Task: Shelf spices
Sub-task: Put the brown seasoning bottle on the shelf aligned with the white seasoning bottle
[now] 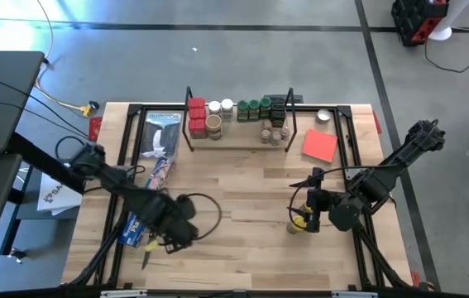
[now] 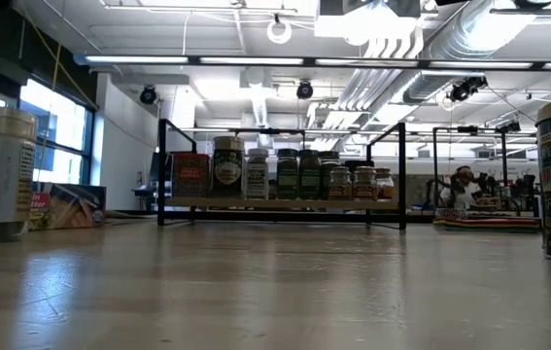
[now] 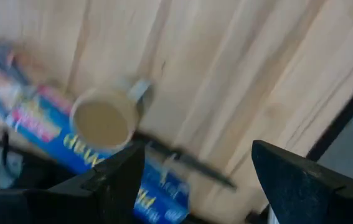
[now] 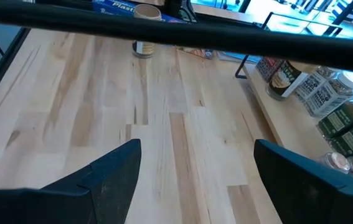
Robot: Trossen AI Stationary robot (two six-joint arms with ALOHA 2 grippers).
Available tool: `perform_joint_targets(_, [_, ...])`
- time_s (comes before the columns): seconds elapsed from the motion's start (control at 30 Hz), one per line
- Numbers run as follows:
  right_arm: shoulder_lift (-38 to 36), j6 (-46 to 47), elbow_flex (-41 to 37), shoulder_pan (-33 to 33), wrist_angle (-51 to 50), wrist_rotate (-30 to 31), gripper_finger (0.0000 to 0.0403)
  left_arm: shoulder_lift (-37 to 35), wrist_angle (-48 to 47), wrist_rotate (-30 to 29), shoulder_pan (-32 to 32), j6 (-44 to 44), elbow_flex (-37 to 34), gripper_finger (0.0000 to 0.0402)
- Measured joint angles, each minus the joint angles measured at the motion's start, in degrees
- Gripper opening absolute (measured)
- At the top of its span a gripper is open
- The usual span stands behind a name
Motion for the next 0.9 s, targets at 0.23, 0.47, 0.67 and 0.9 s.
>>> perform_joint_targets(0.23, [0.0,-0.44,0.0,-0.01,0.04,0.0,0.0307,-10.42,-0.04,0.91,-0.42,3.04,-16.06,0.029])
perform_joint_targets(0.47, [0.0,0.89,0.0,0.0,0.04,0.0,0.0307,-15.34,6.05,0.59,0.89,18.3,-27.06,0.029])
perform_joint_targets(0.67, [0.0,2.58,0.0,-0.02,0.16,0.0,0.0307,-15.45,6.28,1.55,4.75,22.29,-32.23,0.029])
perform_joint_targets(0.9, [0.0,2.85,0.0,-0.02,1.2,0.0,0.0307,-15.45,12.7,1.95,9.02,28.91,-35.94,0.029])
